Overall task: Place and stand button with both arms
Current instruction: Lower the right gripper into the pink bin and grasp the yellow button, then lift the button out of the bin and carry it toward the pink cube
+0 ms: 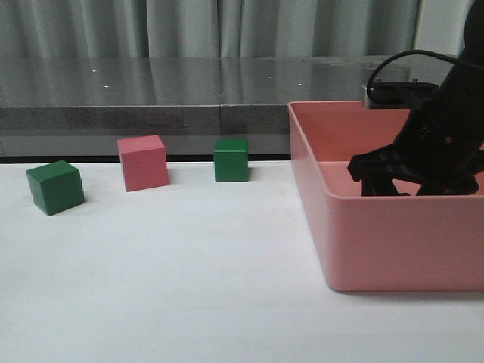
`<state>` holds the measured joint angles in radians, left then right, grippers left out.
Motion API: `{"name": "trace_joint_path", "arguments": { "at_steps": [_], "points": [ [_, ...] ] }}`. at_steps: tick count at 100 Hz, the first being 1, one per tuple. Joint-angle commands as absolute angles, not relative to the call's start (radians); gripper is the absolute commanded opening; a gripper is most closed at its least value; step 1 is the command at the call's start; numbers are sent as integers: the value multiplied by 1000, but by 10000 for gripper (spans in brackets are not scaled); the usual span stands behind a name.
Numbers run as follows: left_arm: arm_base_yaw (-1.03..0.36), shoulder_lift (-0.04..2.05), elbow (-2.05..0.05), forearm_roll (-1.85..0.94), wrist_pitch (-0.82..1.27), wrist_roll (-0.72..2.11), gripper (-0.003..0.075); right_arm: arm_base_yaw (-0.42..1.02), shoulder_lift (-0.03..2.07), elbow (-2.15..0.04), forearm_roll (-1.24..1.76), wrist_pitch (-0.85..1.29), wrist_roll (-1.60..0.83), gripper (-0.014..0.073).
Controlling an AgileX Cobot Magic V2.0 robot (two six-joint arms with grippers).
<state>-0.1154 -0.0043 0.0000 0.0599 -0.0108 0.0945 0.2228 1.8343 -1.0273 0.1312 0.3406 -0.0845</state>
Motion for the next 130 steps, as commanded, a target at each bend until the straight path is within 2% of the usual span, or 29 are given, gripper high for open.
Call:
{"name": "trace_joint_path", "arguments": {
  "at_steps": [1, 12, 22, 43, 61, 83, 109, 130],
  "points": [
    [-114, -36, 45, 55, -88, 87, -20, 223, 1791, -1057, 122, 299, -93, 477],
    [-114, -36, 45, 55, -88, 87, -20, 223, 1781, -1071, 122, 325, -93, 308],
    [-114, -36, 45, 55, -88, 87, -20, 223, 1763, -1125, 122, 396, -93, 253],
    [-114, -36, 45, 55, -88, 87, -20, 240, 1686, -1327, 123, 611, -93, 253],
    [-114, -36, 45, 55, -88, 87, -20, 332, 1673, -1517, 161, 747, -185, 253],
    [-114, -36, 45, 55, -88, 87, -20, 487, 1710, -1617, 335, 748, -535, 253],
    [-114, -36, 45, 55, -88, 87, -20, 619, 1875, -1677, 400, 741, -883, 253],
    [-114, -36, 45, 55, -88, 87, -20, 665, 2037, -1734, 398, 733, -993, 253]
  ]
}}
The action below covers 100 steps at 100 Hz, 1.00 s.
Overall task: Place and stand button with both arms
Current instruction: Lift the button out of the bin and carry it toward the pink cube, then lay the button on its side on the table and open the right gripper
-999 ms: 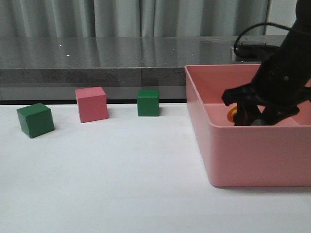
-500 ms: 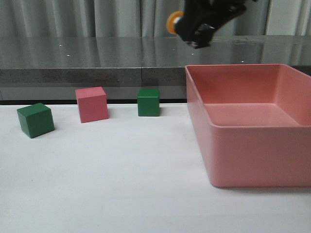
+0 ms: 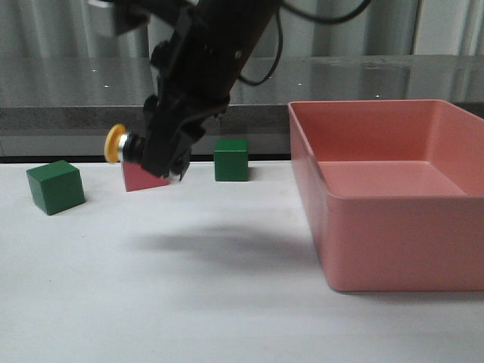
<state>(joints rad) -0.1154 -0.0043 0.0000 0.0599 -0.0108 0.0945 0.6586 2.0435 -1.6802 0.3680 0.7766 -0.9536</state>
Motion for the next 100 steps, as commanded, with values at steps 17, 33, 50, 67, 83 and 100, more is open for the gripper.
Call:
{"name": "trace_joint_path", "arguments": {
  "at_steps": [17, 33, 50, 67, 83, 100],
  "points": [
    [-114, -36, 45, 55, -88, 87, -20, 665, 2137, -1776, 397, 731, -993, 255],
    [-114, -36, 45, 55, -88, 87, -20, 665, 2173, -1785, 397, 732, -993, 276],
    [-114, -36, 45, 55, -88, 87, -20, 665, 2173, -1785, 397, 740, -993, 508],
    [-114, -36, 45, 55, -88, 87, -20, 665, 2163, -1785, 397, 740, -989, 659],
    [-114, -36, 45, 55, -88, 87, -20, 664, 2095, -1796, 396, 769, -955, 652],
    [-114, -36, 45, 55, -88, 87, -20, 656, 1977, -1870, 396, 912, -851, 652]
  ]
}}
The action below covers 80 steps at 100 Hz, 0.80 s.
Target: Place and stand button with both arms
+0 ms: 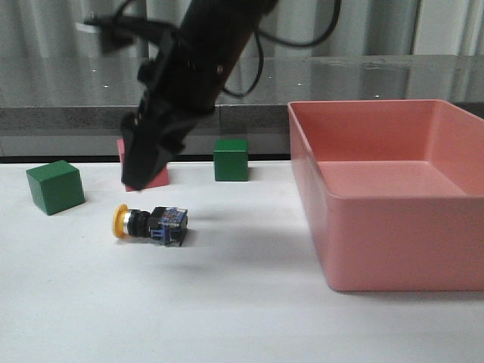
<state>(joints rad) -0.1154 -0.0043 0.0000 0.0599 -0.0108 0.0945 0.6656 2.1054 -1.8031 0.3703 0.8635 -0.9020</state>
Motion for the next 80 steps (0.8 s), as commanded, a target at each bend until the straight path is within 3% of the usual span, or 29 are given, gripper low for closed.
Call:
{"name": "trace_joint_path", "arguments": {
  "at_steps": [1, 26, 38, 50, 64, 80],
  "points": [
    [-114, -36, 45, 55, -88, 87, -20, 654, 1967, -1878, 396, 924, -841, 652],
    [-114, -36, 45, 55, -88, 87, -20, 594, 1821, -1953, 372, 1038, -611, 625],
    [-114, -36, 45, 55, -88, 87, -20, 552, 1767, -1953, 298, 1100, -453, 448],
    [-114, -36, 45, 55, -88, 87, -20, 507, 1725, -1952, 229, 1186, -407, 172],
    [-114, -36, 45, 55, -88, 87, -20, 454, 1677, -1946, 228, 1273, -397, -78],
    [-114, -36, 45, 55, -88, 87, -20, 410, 1568, -1868, 197, 1227, -325, -62]
  ]
}}
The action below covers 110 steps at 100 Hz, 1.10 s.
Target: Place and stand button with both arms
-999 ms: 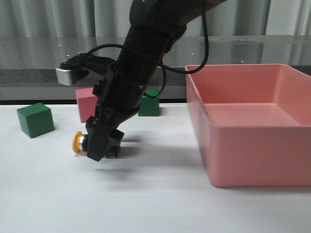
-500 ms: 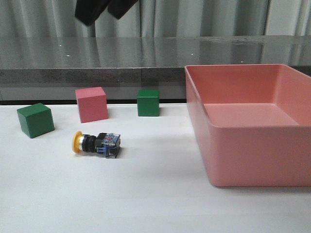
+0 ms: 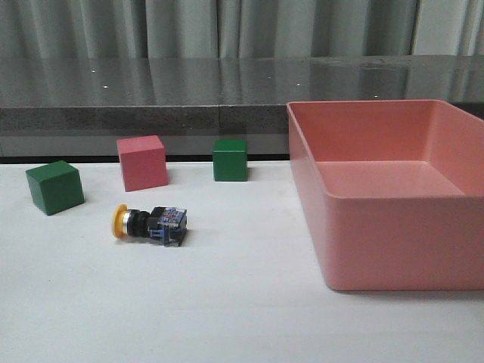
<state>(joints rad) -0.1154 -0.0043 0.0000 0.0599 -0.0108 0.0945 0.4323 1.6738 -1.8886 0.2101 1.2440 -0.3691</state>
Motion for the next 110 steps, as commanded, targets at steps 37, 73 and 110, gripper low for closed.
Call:
{"name": "trace_joint_path", "arguments": {
  "at_steps": [37, 73, 110],
  "points": [
    [-114, -36, 45, 55, -88, 87, -20, 402, 1068, -1261, -271, 910, 109, -62],
    [-114, -36, 45, 55, -90, 87, -20, 402, 643, -799, -538, 862, 379, -62],
    [-114, -36, 45, 55, -125, 87, -20, 402, 338, -584, -543, 709, 390, -62]
  ]
}}
